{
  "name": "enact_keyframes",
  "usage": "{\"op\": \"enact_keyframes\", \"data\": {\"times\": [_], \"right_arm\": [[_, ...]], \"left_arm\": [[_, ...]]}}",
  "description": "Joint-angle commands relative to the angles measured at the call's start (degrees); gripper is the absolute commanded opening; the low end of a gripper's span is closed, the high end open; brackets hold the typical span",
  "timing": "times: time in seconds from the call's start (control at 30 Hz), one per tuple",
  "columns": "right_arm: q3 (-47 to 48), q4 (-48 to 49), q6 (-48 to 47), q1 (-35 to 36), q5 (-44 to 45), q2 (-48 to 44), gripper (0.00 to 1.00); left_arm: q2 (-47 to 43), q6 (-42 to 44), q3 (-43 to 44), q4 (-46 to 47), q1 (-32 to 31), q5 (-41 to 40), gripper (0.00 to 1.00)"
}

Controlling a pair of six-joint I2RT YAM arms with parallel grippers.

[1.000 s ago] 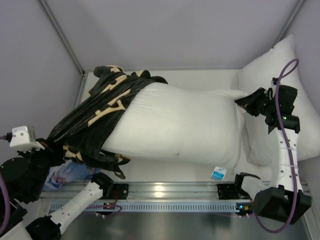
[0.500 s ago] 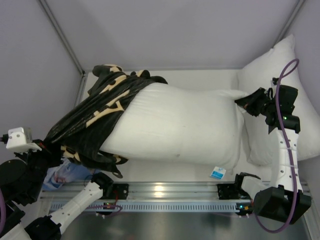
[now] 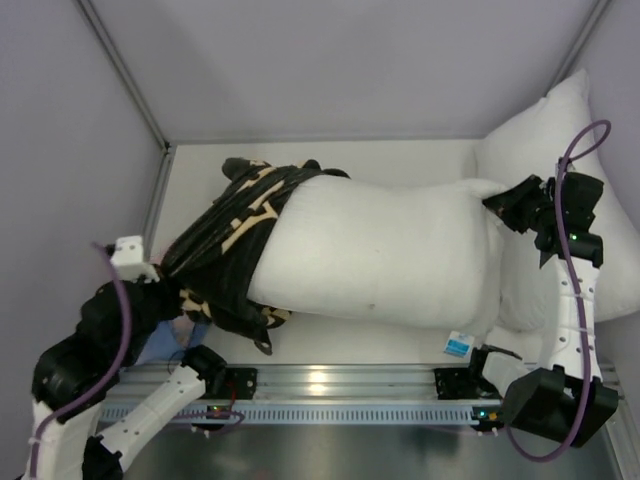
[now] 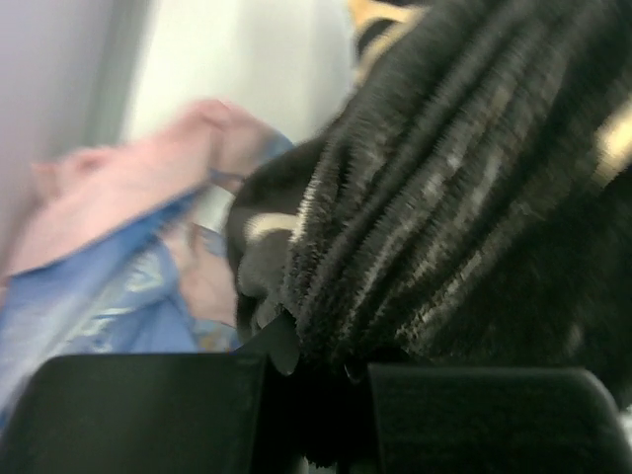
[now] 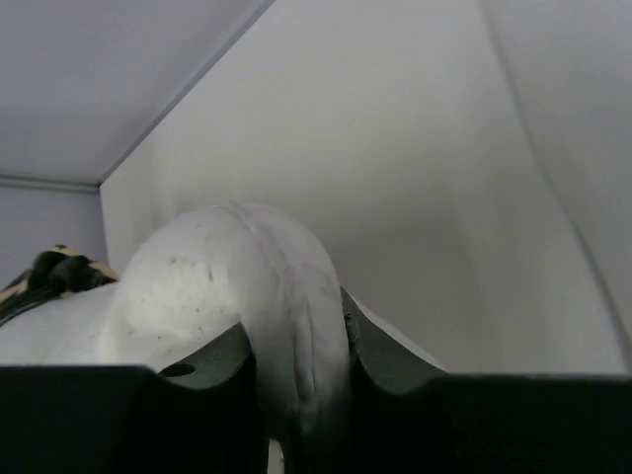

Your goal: Remove the pillowcase from the pillow

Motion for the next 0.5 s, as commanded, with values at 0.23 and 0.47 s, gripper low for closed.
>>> {"op": "enact_keyframes", "data": {"times": [0.23,0.47], "right_arm": [[-1.3,10.6,-5.5,1.8,5.5,-2.9,0.76],[0.4,9.1,-6.3,7.8,7.6,-0.8,0.79]], "left_arm": [[9.9,-4.6,-19.4,27.0,0.5,23.3,0.61],[12.3,-2.7,-11.5,26.8,0.6,25.1,0.99]]}}
